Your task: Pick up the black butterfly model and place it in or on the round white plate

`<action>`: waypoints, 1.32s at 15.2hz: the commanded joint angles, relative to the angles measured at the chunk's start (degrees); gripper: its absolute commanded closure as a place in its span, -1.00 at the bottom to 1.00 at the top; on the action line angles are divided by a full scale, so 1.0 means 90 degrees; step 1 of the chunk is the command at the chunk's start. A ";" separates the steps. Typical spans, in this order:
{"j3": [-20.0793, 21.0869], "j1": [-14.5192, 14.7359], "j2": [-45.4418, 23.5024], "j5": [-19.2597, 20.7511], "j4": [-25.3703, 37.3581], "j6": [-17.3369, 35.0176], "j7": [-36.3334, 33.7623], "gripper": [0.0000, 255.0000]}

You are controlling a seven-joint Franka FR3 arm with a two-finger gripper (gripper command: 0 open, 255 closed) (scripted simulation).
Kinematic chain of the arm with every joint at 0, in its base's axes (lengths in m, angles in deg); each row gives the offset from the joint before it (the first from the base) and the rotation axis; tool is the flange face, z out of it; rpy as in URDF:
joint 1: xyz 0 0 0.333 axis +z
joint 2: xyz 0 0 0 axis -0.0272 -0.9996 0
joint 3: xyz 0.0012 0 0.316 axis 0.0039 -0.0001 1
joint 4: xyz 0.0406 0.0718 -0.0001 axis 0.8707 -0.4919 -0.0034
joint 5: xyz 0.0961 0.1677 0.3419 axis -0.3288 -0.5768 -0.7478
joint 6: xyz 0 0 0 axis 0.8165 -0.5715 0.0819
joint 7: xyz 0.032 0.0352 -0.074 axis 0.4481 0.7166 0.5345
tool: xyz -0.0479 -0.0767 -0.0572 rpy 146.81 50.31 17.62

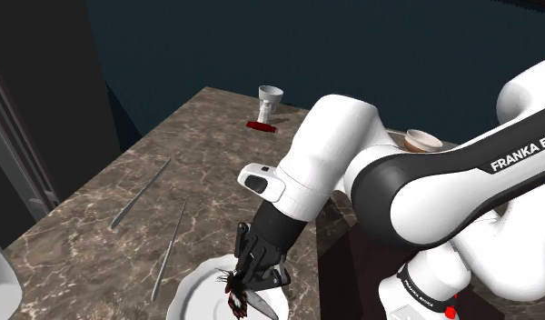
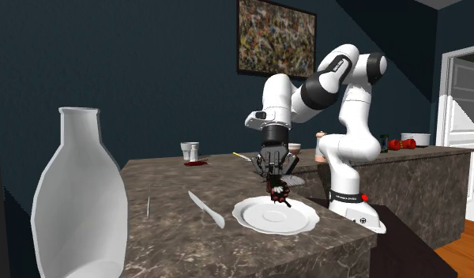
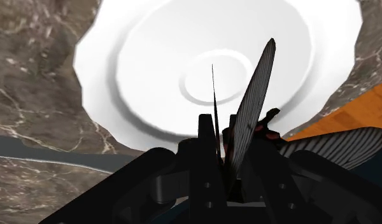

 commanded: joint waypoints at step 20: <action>-0.0170 -0.0146 0.0655 0.0205 -0.0057 -0.0655 -0.0073 -1.00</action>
